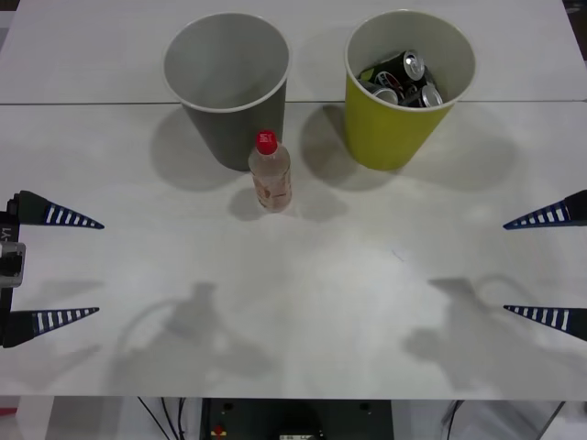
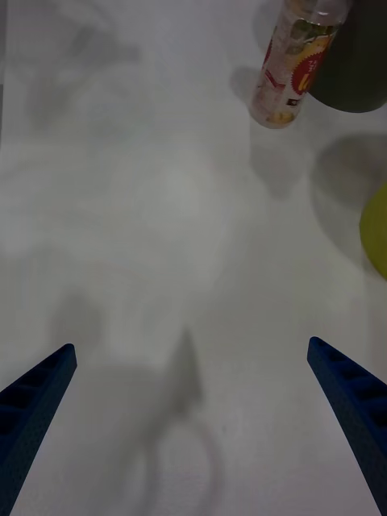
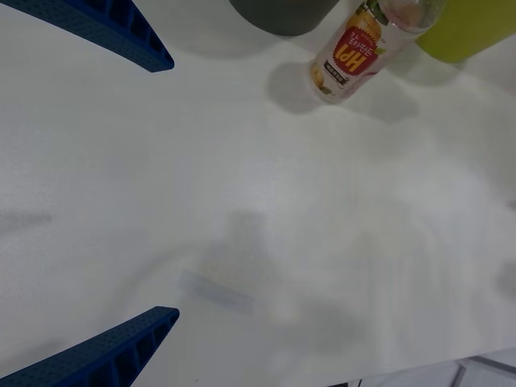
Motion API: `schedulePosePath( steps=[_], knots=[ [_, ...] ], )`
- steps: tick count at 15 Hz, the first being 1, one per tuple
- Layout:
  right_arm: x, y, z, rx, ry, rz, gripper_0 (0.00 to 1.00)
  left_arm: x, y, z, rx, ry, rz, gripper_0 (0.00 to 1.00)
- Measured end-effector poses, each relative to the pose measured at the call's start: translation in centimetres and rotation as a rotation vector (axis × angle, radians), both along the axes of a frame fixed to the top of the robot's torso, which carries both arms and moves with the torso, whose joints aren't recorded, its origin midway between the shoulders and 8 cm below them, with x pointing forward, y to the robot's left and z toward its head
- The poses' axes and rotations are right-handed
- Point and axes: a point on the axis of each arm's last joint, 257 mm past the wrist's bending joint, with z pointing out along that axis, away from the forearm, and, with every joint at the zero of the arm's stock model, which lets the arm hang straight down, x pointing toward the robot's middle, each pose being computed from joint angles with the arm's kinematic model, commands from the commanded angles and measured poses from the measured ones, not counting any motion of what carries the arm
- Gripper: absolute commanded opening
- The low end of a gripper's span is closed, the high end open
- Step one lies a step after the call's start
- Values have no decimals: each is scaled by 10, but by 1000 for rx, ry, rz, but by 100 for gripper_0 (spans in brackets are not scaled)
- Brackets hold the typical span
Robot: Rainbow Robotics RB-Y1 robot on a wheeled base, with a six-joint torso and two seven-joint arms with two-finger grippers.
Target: Put the can into the green bin and the plastic bottle into the gray bin
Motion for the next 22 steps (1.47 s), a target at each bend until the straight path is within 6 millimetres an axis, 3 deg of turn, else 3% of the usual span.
schedulePosePath(
  steps=[11,17,22],
  knots=[
    [0,0,0,0,0,0,100,5,10,-8,9,12,41,100],
    [0,0,0,0,0,0,100,10,-7,-8,-123,35,119,100],
    [0,0,0,0,0,0,100,17,-36,-12,-187,61,207,100]
  ],
)
